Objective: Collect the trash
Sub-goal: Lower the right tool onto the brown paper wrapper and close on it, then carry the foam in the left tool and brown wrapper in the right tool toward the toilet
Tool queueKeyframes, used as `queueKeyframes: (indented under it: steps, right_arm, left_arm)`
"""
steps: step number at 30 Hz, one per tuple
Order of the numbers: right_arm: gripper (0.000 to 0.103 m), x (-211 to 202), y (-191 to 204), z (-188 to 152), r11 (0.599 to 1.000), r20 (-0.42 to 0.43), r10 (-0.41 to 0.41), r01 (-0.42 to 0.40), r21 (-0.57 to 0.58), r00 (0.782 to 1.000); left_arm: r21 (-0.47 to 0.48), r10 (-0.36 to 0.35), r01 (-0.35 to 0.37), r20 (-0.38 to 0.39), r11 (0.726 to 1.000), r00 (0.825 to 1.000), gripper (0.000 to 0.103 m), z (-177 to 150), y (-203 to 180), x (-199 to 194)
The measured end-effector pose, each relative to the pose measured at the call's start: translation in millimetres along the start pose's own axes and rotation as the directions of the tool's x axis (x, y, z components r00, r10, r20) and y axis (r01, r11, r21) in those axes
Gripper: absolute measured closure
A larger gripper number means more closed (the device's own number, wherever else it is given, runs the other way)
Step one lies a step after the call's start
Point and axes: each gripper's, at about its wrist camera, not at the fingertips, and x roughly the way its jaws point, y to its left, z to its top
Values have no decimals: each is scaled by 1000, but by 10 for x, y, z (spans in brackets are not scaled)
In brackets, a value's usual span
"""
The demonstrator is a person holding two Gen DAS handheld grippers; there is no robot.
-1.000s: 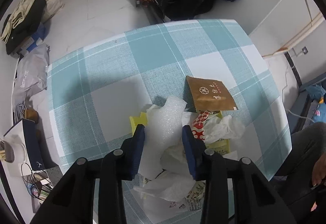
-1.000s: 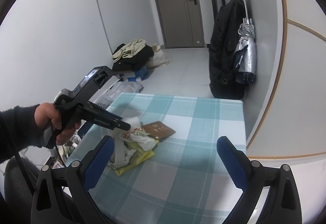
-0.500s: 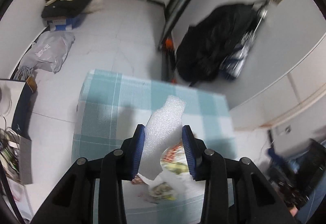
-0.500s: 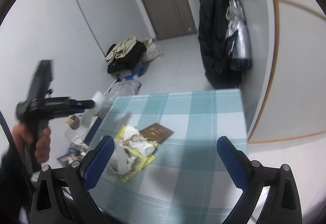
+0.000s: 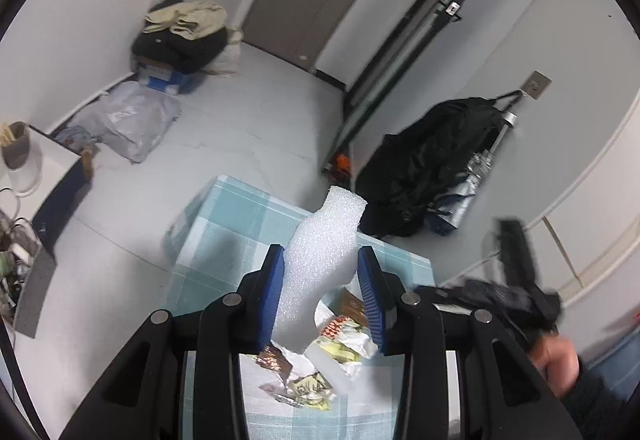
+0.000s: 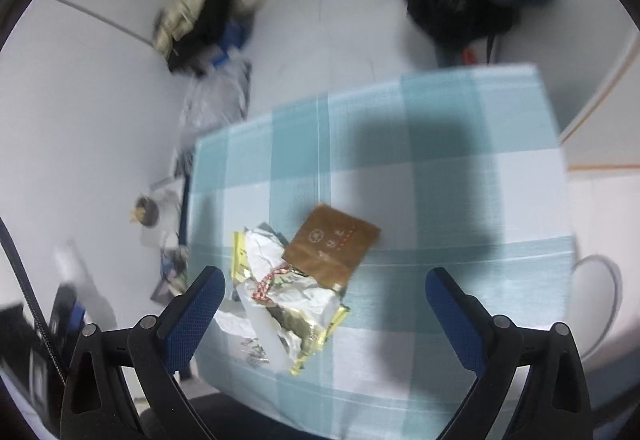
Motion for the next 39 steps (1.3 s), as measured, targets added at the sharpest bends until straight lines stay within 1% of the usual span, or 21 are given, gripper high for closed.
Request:
queueKeyframes:
  steps: [2, 4, 6, 8, 9, 10, 13, 18, 20, 22, 24, 25, 27, 31, 32, 33, 36, 39]
  right_arm:
    - [2, 225, 31, 120, 999, -86, -14, 17, 34, 996]
    - [2, 430, 56, 214, 997, -168, -40, 50, 56, 985]
    - [2, 643, 62, 283, 993, -246, -71, 92, 77, 967]
    - [2, 786, 68, 327, 986, -297, -106, 139, 91, 949]
    - [4, 867, 62, 351, 982, -326, -120, 160, 100, 938]
    - [4, 900, 64, 371, 980, -336, -129, 172, 102, 933]
    - [5, 983, 120, 394, 968, -350, -195, 238, 84, 916]
    - [18, 1094, 335, 359, 960, -377, -261, 280, -2, 889]
    - [19, 1111, 376, 327, 954, -385, -282, 301, -13, 879]
    - [22, 1096, 422, 310, 945, -375, -315, 326, -35, 872]
    - [31, 1146, 451, 307, 935, -365, -346, 348, -63, 864]
    - [32, 1142, 465, 288, 933, -359, -353, 353, -67, 864]
    - [37, 1128, 488, 235, 939, -354, -335, 339, -55, 873]
    - [39, 1015, 440, 151, 948, -332, -312, 315, -45, 890]
    - [49, 1017, 440, 148, 951, -326, -303, 307, -40, 896]
    - [56, 981, 417, 124, 954, -322, -292, 298, -31, 901]
    - [56, 858, 324, 59, 964, -304, -255, 268, 0, 918]
    - [56, 688, 261, -10, 972, -265, -224, 233, 3, 938]
  left_arm:
    - [16, 30, -30, 6, 999, 1000, 71, -18, 54, -19]
    - [17, 26, -26, 0, 1000, 1000, 71, -8, 90, -26]
    - [23, 24, -24, -6, 999, 1000, 71, 17, 113, -22]
    - [30, 28, -28, -2, 999, 1000, 71, 19, 138, -62]
    - [29, 22, -22, -2, 999, 1000, 71, 9, 148, -78]
    - [28, 16, -16, -4, 999, 1000, 71, 7, 165, -88]
    - [13, 10, -10, 4, 1000, 1000, 71, 17, 226, -128]
    - [-26, -13, 13, -4, 1000, 1000, 71, 34, 289, -126]
    - [-38, -18, 18, -5, 999, 1000, 71, 33, 301, -134]
    - [-47, -18, 18, -5, 999, 1000, 71, 24, 305, -141]
    - [-49, -17, 17, -8, 999, 1000, 71, 12, 302, -141]
    - [-49, -16, 15, -10, 999, 1000, 71, 5, 299, -138]
    - [-54, -19, 18, -11, 998, 1000, 71, 6, 299, -137]
    - [-55, -21, 20, -13, 998, 1000, 71, 4, 296, -142]
    - [-52, -21, 20, -14, 998, 1000, 71, 7, 298, -143]
    - [-48, -20, 19, -14, 999, 1000, 71, 2, 291, -145]
    - [-35, -15, 14, -17, 999, 1000, 71, -13, 270, -147]
    - [-22, -14, 14, -17, 1000, 1000, 71, -28, 251, -152]
